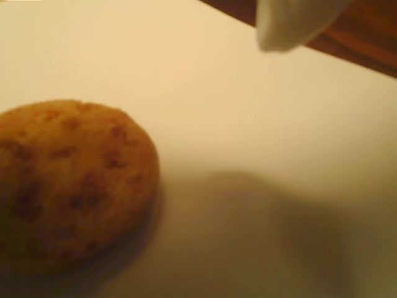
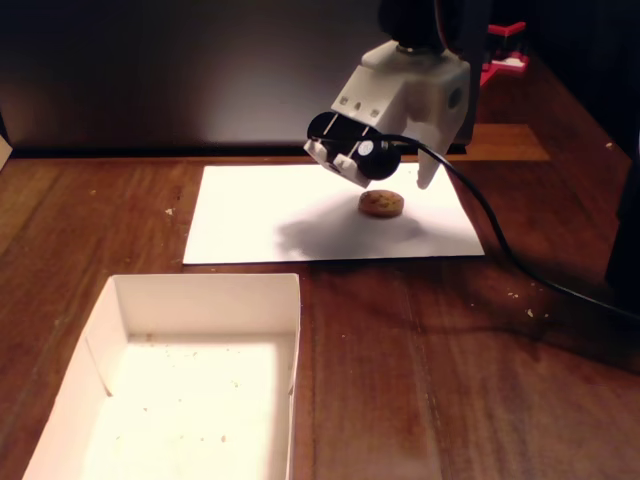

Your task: Grasp a mini cookies block and put it in the white box.

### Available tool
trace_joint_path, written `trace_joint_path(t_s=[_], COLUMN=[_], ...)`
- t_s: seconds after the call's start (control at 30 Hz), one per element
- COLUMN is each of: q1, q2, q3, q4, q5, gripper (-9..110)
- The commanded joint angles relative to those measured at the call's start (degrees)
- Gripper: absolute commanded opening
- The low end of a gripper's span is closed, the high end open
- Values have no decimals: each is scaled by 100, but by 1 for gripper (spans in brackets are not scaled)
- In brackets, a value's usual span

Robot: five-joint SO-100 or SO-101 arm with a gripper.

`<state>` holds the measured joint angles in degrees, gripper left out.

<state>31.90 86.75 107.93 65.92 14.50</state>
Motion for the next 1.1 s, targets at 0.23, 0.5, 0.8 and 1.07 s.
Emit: trace_joint_path(t_s=[0.23,0.5,0.8,1.07], q1=[-176,-202,-88,9], q2=[-97,-439,-729,-914], q3=[-598,-606,-870,-1028], q4=[-132,-255,-264,-176], q5=[-105,-26,0,18], gripper=[40,41,40,40])
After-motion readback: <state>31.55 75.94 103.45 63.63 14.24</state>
